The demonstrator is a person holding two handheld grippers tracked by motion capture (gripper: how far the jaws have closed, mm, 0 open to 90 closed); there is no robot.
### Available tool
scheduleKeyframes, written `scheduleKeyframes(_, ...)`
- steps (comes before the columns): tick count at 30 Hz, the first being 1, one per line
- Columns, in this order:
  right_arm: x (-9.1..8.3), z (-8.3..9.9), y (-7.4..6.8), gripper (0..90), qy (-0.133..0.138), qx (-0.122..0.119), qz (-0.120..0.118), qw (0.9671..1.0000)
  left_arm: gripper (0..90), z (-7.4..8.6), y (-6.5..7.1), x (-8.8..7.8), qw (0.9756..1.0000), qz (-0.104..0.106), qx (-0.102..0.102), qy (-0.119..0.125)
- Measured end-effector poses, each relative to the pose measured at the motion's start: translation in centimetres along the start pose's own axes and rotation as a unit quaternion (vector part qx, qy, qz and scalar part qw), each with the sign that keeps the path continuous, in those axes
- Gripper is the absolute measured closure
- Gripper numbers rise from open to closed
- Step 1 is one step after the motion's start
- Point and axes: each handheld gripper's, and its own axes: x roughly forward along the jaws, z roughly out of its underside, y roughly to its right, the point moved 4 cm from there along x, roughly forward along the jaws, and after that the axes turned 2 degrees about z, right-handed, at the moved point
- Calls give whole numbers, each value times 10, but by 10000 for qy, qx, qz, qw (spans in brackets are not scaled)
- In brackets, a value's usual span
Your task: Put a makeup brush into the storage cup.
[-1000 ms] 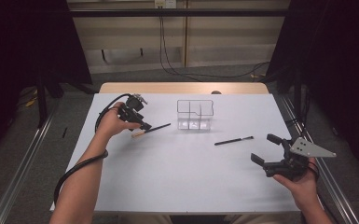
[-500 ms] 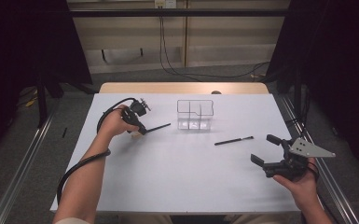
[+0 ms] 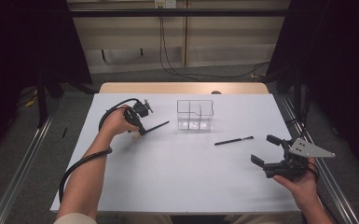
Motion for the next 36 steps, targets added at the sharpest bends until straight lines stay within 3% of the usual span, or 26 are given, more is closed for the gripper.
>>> scheduleKeyframes(3,0,1,0,19,-20,14,0,10000,843,0,1,-2,10000,-31,-28,-42)
scheduleKeyframes(6,1,1,-1,19,-60,11,-29,10000,842,0,3,-2,9998,-70,-202,22)
scheduleKeyframes(7,1,1,-1,19,-75,13,-37,10000,843,1,2,-3,9998,-95,-161,2)
scheduleKeyframes(11,1,1,0,19,-74,5,-37,10000,843,4,4,-8,9999,30,-158,30)
scheduleKeyframes(13,1,2,0,19,-77,11,-33,10000,843,5,7,-11,9996,23,-215,175)
scheduleKeyframes(24,3,1,-1,14,-101,-3,-69,9999,843,15,22,-31,9993,113,-6,344)
scheduleKeyframes(36,4,1,-3,13,-116,-3,-123,9999,844,15,43,-43,9985,242,226,429)
